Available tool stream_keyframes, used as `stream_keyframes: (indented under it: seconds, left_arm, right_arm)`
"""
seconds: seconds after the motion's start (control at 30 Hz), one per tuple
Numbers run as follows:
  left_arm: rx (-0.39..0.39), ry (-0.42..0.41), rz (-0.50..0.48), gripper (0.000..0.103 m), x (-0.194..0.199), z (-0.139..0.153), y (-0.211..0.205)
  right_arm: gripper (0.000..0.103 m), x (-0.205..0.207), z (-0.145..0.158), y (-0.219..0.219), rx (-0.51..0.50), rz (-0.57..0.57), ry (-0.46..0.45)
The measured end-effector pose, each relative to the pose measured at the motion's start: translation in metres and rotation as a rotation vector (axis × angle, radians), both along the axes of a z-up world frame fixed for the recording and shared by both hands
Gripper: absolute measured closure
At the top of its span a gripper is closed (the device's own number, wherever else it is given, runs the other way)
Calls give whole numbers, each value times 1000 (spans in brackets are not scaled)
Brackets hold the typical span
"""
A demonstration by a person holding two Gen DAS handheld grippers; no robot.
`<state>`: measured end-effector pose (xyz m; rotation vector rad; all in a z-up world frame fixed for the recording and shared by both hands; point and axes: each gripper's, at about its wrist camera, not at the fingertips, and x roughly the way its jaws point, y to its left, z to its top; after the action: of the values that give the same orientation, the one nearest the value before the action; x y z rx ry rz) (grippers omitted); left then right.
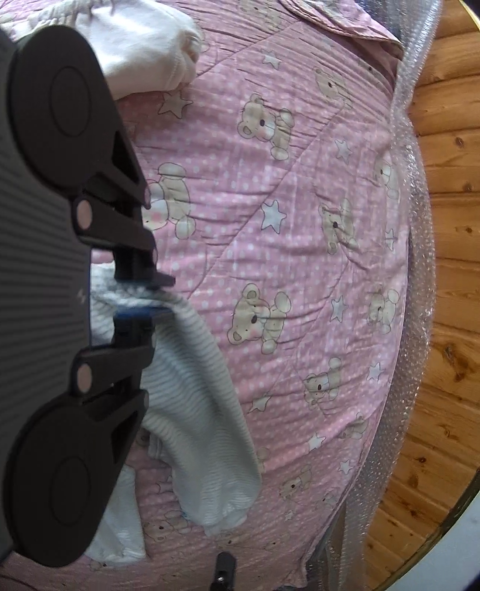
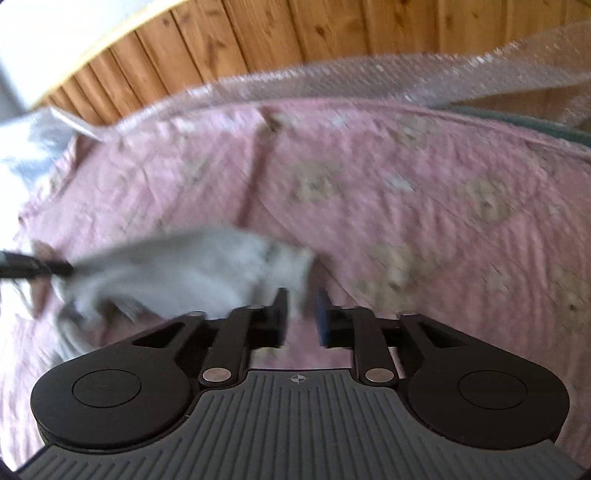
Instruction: Fold clothes
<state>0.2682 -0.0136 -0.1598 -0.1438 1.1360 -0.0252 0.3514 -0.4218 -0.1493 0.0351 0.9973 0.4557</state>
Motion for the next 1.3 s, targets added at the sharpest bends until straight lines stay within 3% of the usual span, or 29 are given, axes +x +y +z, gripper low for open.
stream_keyframes:
  seconds: [0.03,0.17,0.2,0.27,0.3,0.4,0.53,0.63,0.67,0.73,0.8,0.93,0.97,1.03,1.1,1.17,1.3]
  left_arm:
    - [-6,2,8,83,0,0,1]
    - [-3,21,9,80,6,-5,-3]
    - [3,23,3,82,7,-7,-5]
    - [18,21,-8,98,7,-8,-9]
    - [25,20,-14,102,6,-9,-11]
    - [21,-2,-17,102,-4,-2,-13]
    - [4,-41,-18,102,-36,13,-15]
    - [1,-17,-4,98,-67,12,-16]
    - [-1,-6,10,95,-76,10,-15]
    - [-55,4,66,80,-91,11,-7]
    - [-166,-6,130,76,-101,15,4]
    - [-376,0,274,56,-95,15,26]
    - [-430,16,327,53,-87,12,32]
    - [-528,52,421,46,-72,3,42]
    - [-623,89,512,44,-57,-6,51]
    - [-647,131,556,42,-39,-14,54]
    - [-600,199,574,41,-8,-28,50]
  right_arm:
    - [47,7,2,7,-2,11,-6]
    - [45,40,-12,40,-62,94,-8]
    - [49,48,-20,47,-80,120,9]
    - [83,59,-33,59,-113,191,43]
    - [98,58,-37,64,-135,240,46]
    - [99,37,-24,66,-160,352,-35]
    - [99,-20,9,47,-200,431,-214]
    - [99,-64,4,31,-284,460,-263]
    - [98,-75,0,25,-305,450,-255]
    - [95,-87,-10,13,-316,391,-192]
    - [86,-92,-11,1,-282,291,-121]
    - [74,-86,2,-28,-16,4,42]
    - [71,-83,1,-35,67,-65,92]
    - [52,-76,-4,-48,236,-192,180]
    - [49,-65,-10,-51,339,-272,230]
    - [46,-48,-13,-44,323,-287,236]
    - [48,-17,-28,-14,128,-185,201]
